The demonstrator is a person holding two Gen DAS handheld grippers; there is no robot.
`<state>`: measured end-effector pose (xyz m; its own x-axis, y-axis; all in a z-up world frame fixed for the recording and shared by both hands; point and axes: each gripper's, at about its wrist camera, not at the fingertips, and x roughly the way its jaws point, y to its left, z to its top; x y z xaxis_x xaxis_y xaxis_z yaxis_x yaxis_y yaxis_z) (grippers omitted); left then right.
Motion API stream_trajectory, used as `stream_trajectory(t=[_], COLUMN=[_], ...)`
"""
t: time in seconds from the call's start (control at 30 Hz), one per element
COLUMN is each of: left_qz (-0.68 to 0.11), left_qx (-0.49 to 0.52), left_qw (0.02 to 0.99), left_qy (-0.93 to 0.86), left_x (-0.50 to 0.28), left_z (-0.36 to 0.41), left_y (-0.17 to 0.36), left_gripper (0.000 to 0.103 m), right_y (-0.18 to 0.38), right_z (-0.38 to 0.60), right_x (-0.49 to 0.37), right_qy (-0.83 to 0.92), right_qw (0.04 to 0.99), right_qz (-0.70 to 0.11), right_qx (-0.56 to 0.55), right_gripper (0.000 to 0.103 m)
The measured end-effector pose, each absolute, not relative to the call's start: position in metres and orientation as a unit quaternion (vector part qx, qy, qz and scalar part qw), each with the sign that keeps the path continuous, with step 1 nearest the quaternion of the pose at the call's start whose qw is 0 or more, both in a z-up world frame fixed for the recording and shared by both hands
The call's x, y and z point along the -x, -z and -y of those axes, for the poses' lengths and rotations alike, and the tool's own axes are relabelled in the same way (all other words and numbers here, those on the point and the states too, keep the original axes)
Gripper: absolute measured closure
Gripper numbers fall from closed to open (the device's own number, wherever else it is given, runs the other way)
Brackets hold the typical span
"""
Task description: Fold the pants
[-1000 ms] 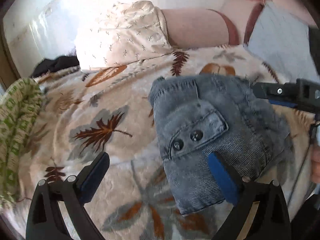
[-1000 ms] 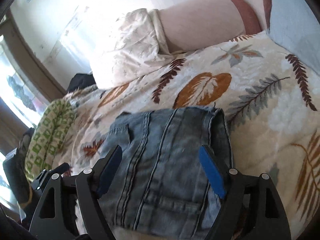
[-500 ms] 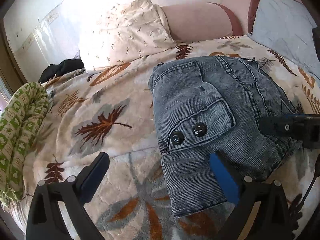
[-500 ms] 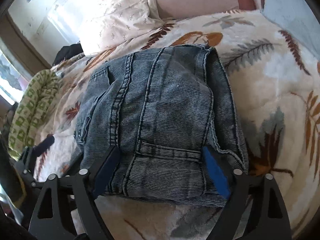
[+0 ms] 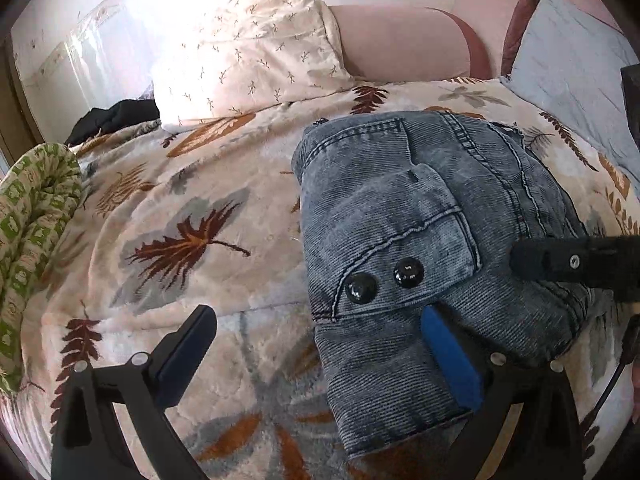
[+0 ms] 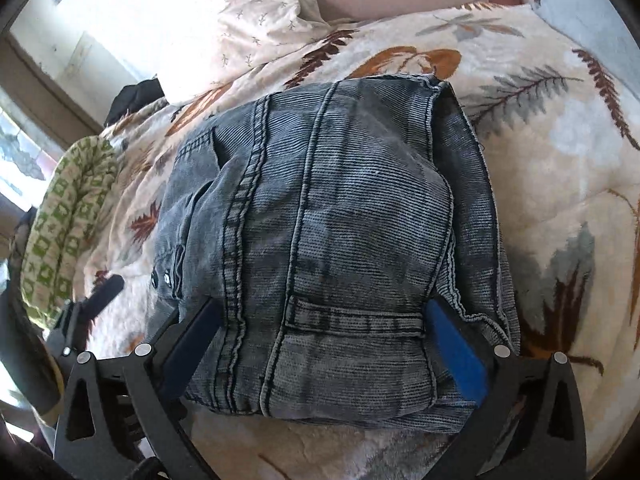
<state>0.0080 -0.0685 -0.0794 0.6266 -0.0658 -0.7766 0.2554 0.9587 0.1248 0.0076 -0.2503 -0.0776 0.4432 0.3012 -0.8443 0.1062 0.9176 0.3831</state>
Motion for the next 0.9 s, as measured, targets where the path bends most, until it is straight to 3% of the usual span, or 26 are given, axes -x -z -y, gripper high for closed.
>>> stream_trajectory(t=[0.5,0.7,0.9], left_qz=[-0.43,-0.426,-0.366], left_qx=[-0.116,-0.11,-0.135], left_qw=[0.892,0.896,0.92], left_qy=[0.074,0.061,0.045], left_x=[-0.016,-0.005,0.01], left_z=[0.073,0.067,0.066], left_y=[0.081,0.059,0.015], left_gripper=[0.0,0.0,0.0], right_y=[0.083,0.077,0.061], right_z=[0.256,0.262,0.278], right_x=[-0.026,-0.024,-0.018], right_qy=[-0.049,-0.061,-0.079], right_qw=[0.819,0.814,0.807], right_qz=[-0.531,-0.529,-0.526], right_qx=[-0.214,-0.231,-0.258], right_gripper=[0.0,0.0,0.004])
